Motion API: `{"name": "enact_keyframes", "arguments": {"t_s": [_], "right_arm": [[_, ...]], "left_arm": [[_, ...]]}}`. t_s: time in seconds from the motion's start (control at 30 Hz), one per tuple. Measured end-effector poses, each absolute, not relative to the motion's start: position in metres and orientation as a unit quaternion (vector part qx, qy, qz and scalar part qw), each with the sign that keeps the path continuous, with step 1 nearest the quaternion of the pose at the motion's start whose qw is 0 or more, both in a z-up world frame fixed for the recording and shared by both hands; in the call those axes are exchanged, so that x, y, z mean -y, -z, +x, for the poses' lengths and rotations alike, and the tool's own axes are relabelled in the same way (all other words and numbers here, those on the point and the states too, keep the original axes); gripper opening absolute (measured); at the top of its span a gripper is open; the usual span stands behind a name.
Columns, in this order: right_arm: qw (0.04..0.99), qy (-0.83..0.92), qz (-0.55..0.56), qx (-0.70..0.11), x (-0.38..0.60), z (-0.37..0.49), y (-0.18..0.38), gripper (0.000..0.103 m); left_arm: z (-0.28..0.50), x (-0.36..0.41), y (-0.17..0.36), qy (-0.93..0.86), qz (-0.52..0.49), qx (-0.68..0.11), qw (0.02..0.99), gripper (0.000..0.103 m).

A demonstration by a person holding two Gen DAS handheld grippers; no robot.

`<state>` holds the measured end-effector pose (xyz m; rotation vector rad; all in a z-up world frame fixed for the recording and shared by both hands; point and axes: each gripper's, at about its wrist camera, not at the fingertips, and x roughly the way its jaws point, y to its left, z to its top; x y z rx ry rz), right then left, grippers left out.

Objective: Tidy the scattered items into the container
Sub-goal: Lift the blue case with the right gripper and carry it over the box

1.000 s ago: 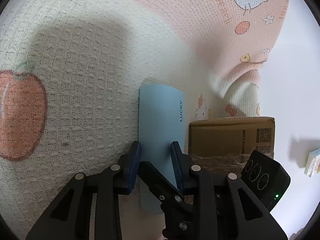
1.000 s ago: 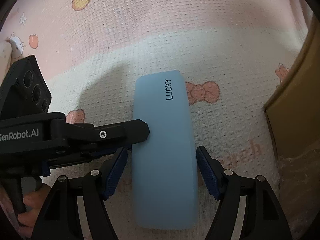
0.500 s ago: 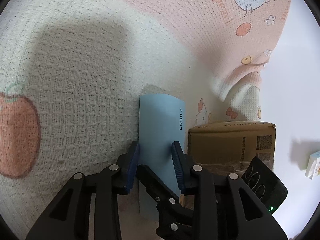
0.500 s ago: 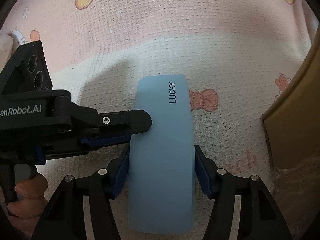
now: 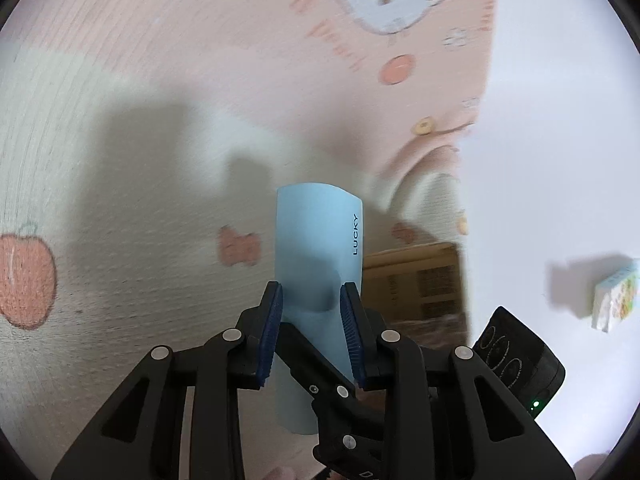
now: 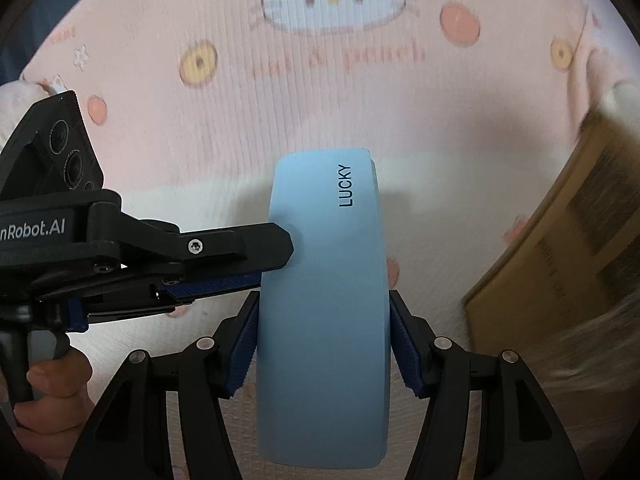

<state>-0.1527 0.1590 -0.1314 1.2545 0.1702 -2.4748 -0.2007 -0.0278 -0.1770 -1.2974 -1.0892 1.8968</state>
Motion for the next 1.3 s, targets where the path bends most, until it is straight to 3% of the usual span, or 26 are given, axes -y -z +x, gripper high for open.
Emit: {"name": "enact_keyframes", "arguments": {"t_s": [0.63,1.1,1.3], "right_arm": [[0.139,0.908,0.374,-0.127,-0.199,-0.121,0.015,0.058],[0.084,0.905,0.392,-0.139,-0.286,-0.144,-0.011,0.058],[0.078,0.893,0.433,-0.096,-0.333,-0.156,0.001,0.058]], "left_arm": [[-0.170,-0.018,0.059,-0.767,-0.403,0.352,0.355,0.033],[-0.190,-0.130,0.018,-0.749,-0.427,0.291,0.414,0.033],[-0.199,-0.181,0.021,-0.740,-0.461,0.257,0.417,0.033]]}}
